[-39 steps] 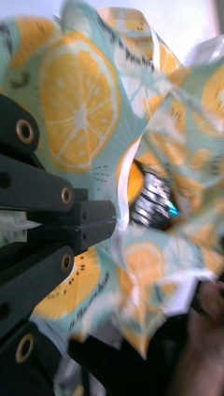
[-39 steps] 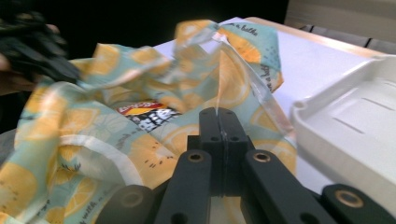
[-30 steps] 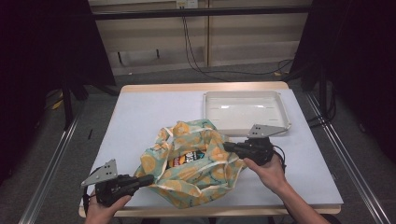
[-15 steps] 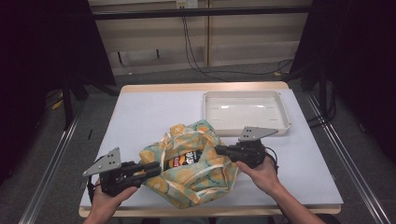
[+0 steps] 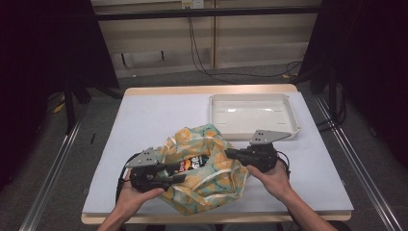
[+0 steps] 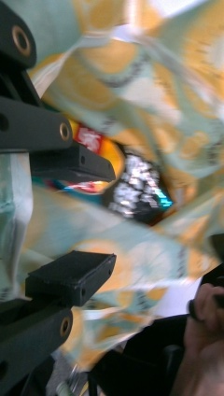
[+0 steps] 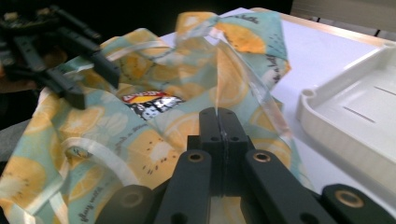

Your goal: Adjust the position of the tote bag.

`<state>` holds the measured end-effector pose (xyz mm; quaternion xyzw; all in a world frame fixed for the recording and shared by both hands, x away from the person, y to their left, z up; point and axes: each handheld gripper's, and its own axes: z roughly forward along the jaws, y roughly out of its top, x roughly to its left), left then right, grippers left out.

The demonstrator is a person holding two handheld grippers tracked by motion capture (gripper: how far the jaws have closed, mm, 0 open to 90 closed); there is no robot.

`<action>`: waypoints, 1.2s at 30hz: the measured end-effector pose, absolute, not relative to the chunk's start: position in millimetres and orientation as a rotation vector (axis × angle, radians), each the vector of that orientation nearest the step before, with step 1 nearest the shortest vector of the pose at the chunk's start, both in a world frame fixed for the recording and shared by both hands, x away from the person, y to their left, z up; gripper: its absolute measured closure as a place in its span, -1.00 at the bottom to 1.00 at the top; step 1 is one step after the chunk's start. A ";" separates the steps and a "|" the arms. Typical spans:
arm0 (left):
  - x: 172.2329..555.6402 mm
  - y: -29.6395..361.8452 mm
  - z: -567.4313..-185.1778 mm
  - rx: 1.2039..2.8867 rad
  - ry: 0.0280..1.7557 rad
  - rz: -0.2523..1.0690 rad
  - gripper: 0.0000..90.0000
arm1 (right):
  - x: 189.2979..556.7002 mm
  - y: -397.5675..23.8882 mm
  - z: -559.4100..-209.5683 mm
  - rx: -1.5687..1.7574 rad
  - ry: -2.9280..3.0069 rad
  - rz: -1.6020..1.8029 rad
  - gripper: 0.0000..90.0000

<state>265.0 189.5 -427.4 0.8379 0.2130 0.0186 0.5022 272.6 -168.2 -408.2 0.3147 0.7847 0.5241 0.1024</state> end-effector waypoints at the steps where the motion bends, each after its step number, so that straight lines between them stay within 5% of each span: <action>1: 265.0 189.5 -427.4 2.024 0.515 0.045 0.08 | 274.0 -170.4 -409.3 0.943 2.313 1.551 1.00; 10: 253.0 244.4 -446.8 2.042 0.642 0.094 -0.08 | 279.1 -172.9 -413.3 0.978 2.321 1.503 1.00; 19: 249.2 226.3 -439.7 2.035 0.555 0.097 -0.05 | 279.1 -155.8 -390.6 0.873 2.301 1.589 0.69; 22: 247.5 221.5 -434.6 2.026 0.511 0.089 0.25 | 283.6 -141.7 -374.1 0.810 2.314 1.638 0.64; 25: 249.1 214.2 -437.4 2.036 0.482 0.053 0.30 | 293.3 -122.2 -370.2 0.744 2.391 1.656 0.65; 29: 251.0 210.0 -441.2 2.052 0.518 0.047 -0.08 | 307.4 -96.7 -375.2 0.727 2.468 1.617 0.58; 36: 249.0 202.9 -446.0 2.080 0.492 0.009 -0.07 | 339.5 -45.7 -387.1 0.660 2.696 1.472 0.23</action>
